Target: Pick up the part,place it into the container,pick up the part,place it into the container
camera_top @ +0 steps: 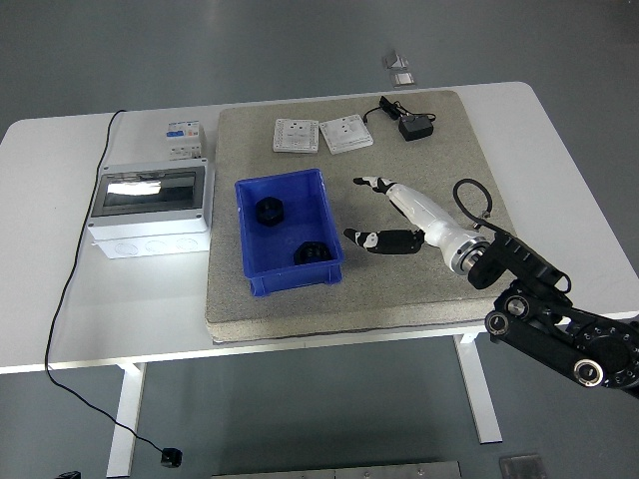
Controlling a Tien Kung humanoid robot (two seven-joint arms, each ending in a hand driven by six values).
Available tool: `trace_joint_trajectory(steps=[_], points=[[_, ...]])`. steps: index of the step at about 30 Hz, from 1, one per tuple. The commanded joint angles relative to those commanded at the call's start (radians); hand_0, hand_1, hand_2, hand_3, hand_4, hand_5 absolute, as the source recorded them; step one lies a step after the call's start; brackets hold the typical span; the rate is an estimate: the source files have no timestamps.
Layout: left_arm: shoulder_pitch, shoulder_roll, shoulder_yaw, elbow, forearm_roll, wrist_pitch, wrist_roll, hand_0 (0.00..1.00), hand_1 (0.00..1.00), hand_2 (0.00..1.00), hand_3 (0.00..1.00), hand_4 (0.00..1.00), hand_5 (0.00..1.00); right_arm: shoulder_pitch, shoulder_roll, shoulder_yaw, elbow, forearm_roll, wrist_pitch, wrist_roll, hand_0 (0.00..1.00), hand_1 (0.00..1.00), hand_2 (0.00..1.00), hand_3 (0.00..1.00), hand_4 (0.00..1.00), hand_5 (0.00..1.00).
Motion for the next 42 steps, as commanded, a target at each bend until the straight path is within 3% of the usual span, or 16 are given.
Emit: trace_joint_trajectory(steps=[1,2,7,8,12,13,14,25,30,42], points=[[0.000,-0.001,0.003,0.001,-0.005,0.002,-0.003,0.736,0.731,0.739,0.830,0.938,0.998,-0.026,-0.005,0.024,0.008,0.034,0.003,0.026,0.930,0.846,0.880,0.887,0.922,0.685],[0.000,-0.002,0.006,0.001,-0.009,0.003,-0.006,0.734,0.728,0.738,0.831,0.937,0.998,-0.049,-0.008,0.046,0.012,0.064,0.005,0.050,0.842,0.752,0.801,0.803,0.998,0.920],[-0.008,-0.007,0.005,0.004,-0.002,0.006,-0.015,0.734,0.728,0.738,0.831,0.937,0.998,-0.151,0.000,0.152,0.013,0.240,0.003,0.182,0.842,0.752,0.801,0.803,0.998,0.920],[-0.010,-0.007,0.004,0.004,0.001,0.005,-0.015,0.732,0.727,0.738,0.829,0.924,0.998,-0.162,0.002,0.168,0.013,0.274,0.000,0.204,0.831,0.728,0.766,0.752,0.998,0.998],[-0.014,-0.007,0.003,0.003,0.008,0.004,-0.013,0.732,0.727,0.738,0.829,0.924,0.998,-0.175,0.014,0.172,0.025,0.428,0.024,0.291,0.831,0.728,0.766,0.752,0.998,0.998],[-0.014,-0.006,0.002,0.003,0.009,0.004,-0.012,0.732,0.727,0.738,0.829,0.924,0.998,-0.174,0.016,0.170,0.029,0.461,0.026,0.299,0.831,0.728,0.766,0.752,0.998,0.998],[-0.014,-0.006,0.000,0.002,0.010,0.004,-0.010,0.731,0.728,0.738,0.830,0.921,0.998,-0.173,0.019,0.169,0.035,0.494,0.028,0.304,0.899,0.806,0.803,0.771,0.998,0.998],[-0.030,0.009,0.002,0.000,0.008,0.001,-0.006,0.731,0.727,0.737,0.832,0.918,0.998,-0.169,0.016,0.194,0.056,0.797,0.016,0.311,0.910,0.827,0.822,0.787,0.998,0.998],[-0.030,0.015,-0.006,-0.003,0.024,0.001,0.006,0.730,0.727,0.738,0.832,0.917,0.998,-0.183,0.037,0.160,0.062,0.904,0.025,0.328,0.936,0.836,0.827,0.798,0.998,0.981],[-0.029,0.019,0.005,-0.006,0.030,-0.013,0.027,0.732,0.731,0.749,0.841,0.918,0.998,-0.170,0.035,0.143,0.068,0.930,0.038,0.319,0.955,0.851,0.843,0.819,0.998,0.978]])
